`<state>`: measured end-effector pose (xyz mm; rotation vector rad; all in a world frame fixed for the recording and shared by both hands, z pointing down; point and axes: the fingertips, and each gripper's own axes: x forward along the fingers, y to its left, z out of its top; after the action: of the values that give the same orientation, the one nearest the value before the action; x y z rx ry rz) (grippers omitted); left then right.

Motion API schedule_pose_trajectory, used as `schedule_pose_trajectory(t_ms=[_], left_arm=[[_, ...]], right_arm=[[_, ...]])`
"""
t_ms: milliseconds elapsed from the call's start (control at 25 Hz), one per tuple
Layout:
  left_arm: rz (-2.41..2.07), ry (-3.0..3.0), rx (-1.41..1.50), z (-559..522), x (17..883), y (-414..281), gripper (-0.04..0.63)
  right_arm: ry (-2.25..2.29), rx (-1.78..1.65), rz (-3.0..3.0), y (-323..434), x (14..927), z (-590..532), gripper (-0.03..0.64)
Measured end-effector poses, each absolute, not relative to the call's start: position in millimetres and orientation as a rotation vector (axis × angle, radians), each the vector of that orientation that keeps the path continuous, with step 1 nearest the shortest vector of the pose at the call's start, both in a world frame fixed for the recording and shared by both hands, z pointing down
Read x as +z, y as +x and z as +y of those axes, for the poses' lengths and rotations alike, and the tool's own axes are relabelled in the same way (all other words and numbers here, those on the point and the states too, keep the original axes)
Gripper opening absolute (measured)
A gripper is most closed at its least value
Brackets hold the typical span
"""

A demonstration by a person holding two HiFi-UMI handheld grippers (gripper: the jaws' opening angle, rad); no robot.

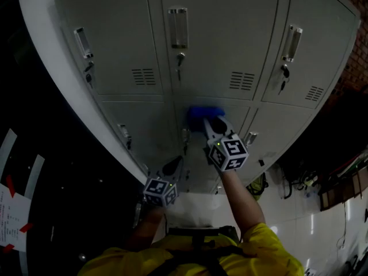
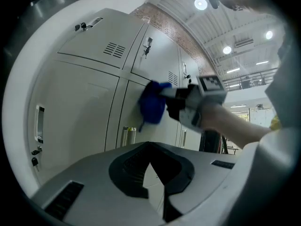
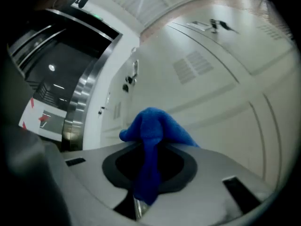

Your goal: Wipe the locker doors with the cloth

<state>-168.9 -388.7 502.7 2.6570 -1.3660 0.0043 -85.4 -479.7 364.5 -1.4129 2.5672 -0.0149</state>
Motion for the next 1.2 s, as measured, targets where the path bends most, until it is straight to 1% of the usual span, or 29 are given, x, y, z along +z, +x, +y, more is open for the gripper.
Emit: schedule_pose_trajectory(t_ms=[80, 120, 200, 280, 520, 600, 640, 680, 760, 920, 1000, 1080, 1200], left_arm=[[-1.365, 2.675, -0.011, -387.3, 499.4, -166.7, 0.0], [-1.366, 2.682, -0.02, -386.8, 498.2, -166.3, 0.0], [-1.373, 2.682, -0.044, -385.8, 496.2, -168.6, 0.0], [-1.385, 2.664, -0.047, -385.1, 496.5, -173.9, 0.0], [-1.395, 2.632, 0.0, -375.6, 507.7, -186.7, 0.0], [-1.397, 2.624, 0.002, -372.9, 508.0, -190.2, 0.0], [-1.4, 2.621, 0.0, -372.5, 508.0, -192.3, 0.0], [-1.405, 2.618, -0.002, -372.0, 508.4, -194.6, 0.0], [-1.418, 2.609, -0.005, -370.8, 509.3, -199.6, 0.0], [-1.426, 2.613, -0.021, -372.3, 507.0, -200.0, 0.0], [-1.41, 2.619, -0.023, -370.5, 508.5, -195.5, 0.0], [-1.398, 2.625, -0.025, -368.7, 511.0, -192.0, 0.0], [-1.396, 2.636, -0.031, -368.4, 503.6, -188.1, 0.0]], right_arm=[[-1.359, 0.06, 2.578, -98.7, 318.3, -485.7, 0.074], [-1.37, 0.099, 2.582, -102.9, 314.3, -487.1, 0.072], [-1.44, 0.12, 2.601, -105.0, 344.5, -488.0, 0.074], [-1.522, 0.016, 2.641, -102.8, 412.6, -491.4, 0.074], [-1.835, -0.38, 2.736, -83.8, 679.8, -496.0, 0.072], [-1.864, -0.463, 2.768, -80.7, 722.9, -491.7, 0.072], [-1.843, -0.463, 2.774, -82.4, 722.1, -489.7, 0.072], [-1.811, -0.436, 2.768, -86.0, 706.6, -487.6, 0.072], [-1.725, -0.315, 2.724, -97.2, 635.3, -482.2, 0.072], [-1.389, 0.066, 2.617, -131.9, 400.2, -458.9, 0.072], [-1.3, 0.185, 2.599, -146.5, 318.6, -456.8, 0.074], [-1.326, 0.154, 2.607, -153.1, 292.0, -474.9, 0.074], [-1.399, 0.05, 2.65, -156.3, 328.7, -494.5, 0.072]])
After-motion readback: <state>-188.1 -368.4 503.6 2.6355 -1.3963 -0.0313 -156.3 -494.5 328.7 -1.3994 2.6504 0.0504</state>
